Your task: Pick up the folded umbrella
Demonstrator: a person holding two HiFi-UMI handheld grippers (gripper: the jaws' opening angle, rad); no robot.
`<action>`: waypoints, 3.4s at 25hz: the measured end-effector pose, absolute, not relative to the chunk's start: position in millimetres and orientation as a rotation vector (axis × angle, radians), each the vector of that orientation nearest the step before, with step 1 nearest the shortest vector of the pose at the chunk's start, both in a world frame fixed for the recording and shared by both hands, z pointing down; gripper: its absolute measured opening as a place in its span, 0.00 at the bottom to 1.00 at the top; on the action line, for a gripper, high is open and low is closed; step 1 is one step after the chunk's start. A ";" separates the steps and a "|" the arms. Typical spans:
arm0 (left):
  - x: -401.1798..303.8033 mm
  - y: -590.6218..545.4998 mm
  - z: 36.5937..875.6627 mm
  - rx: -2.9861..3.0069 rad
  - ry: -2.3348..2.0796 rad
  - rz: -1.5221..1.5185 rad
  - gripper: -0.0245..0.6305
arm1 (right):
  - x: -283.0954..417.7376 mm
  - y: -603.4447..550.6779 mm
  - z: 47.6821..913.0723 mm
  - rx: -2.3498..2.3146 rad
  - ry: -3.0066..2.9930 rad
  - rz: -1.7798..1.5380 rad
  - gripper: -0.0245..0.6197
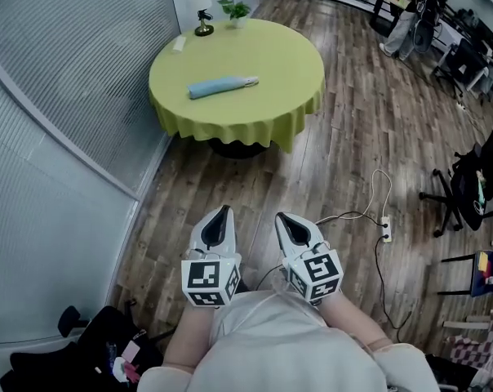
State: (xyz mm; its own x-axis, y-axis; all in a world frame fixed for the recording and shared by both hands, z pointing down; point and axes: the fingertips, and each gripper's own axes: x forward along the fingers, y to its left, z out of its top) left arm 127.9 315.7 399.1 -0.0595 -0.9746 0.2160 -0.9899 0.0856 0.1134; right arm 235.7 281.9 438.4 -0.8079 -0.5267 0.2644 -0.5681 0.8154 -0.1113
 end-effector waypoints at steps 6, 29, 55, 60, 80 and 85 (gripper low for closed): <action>35.6 258.4 391.3 2.029 -2.080 0.109 0.05 | 147.0 228.5 428.1 0.924 -2.761 0.252 0.04; -185.2 120.0 431.9 2.057 -1.985 0.042 0.05 | -57.5 77.0 459.4 0.992 -2.663 0.289 0.04; -222.4 -218.6 498.1 1.928 -2.012 0.423 0.05 | -109.0 -278.2 495.3 0.766 -2.676 0.313 0.04; -230.2 -247.2 519.0 1.969 -1.899 0.441 0.05 | -111.5 -305.2 516.5 0.833 -2.635 0.412 0.04; -237.8 -319.2 664.0 2.170 -1.123 1.157 0.55 | -136.4 -354.5 553.0 1.072 -2.589 0.444 0.04; -231.8 -316.5 697.0 2.149 -0.900 1.391 0.57 | -129.9 -353.8 554.8 1.117 -2.576 0.465 0.04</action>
